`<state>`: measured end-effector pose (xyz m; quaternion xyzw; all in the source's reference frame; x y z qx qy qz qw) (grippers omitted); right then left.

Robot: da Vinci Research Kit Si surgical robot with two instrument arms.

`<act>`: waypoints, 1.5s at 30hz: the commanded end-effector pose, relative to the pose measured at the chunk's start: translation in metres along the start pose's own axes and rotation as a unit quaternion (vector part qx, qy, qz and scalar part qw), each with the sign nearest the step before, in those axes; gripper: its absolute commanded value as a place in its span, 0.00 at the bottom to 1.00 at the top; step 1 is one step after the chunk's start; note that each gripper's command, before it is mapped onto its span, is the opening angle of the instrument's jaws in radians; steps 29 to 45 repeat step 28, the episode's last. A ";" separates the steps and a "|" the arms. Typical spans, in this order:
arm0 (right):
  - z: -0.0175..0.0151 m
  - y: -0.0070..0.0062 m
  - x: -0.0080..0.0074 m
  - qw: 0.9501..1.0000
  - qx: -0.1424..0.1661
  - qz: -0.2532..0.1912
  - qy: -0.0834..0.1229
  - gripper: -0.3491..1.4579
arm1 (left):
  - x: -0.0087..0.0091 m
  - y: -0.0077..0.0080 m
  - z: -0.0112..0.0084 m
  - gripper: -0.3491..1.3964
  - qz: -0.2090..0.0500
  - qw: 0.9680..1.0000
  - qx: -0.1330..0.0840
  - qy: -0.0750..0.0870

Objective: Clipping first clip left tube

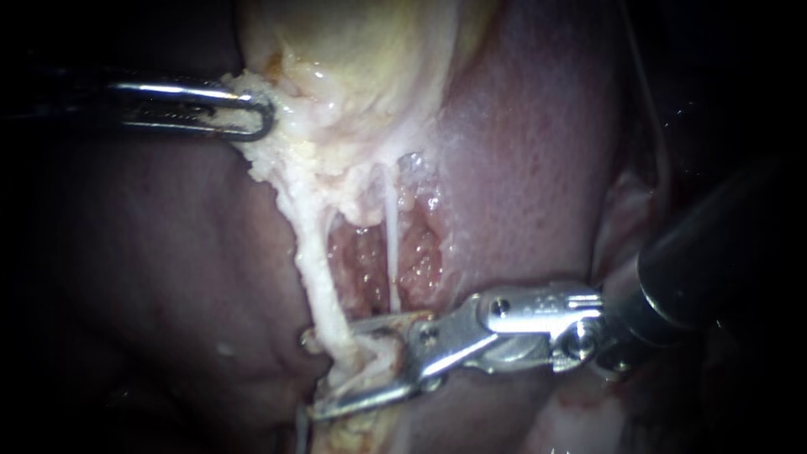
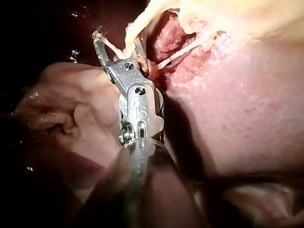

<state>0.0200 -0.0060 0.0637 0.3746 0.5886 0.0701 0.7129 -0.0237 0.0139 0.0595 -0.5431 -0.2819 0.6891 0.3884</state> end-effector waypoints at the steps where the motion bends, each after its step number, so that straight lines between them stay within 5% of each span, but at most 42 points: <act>1: 0.0000 0.0000 0.0000 1.000 -0.001 0.004 0.000 0.27 | -0.0001 -0.0001 0.0000 0.00 0.000 1.000 0.000 0.000; 9: -0.0002 0.0000 -0.0001 1.000 -0.001 0.013 0.000 0.00 | -0.0001 -0.0002 0.0000 0.00 0.000 1.000 0.000 0.000; 45: -0.0006 0.0006 -0.0005 0.999 0.000 0.038 0.000 0.00 | 0.0000 -0.0005 0.0000 0.00 0.000 1.000 0.000 0.000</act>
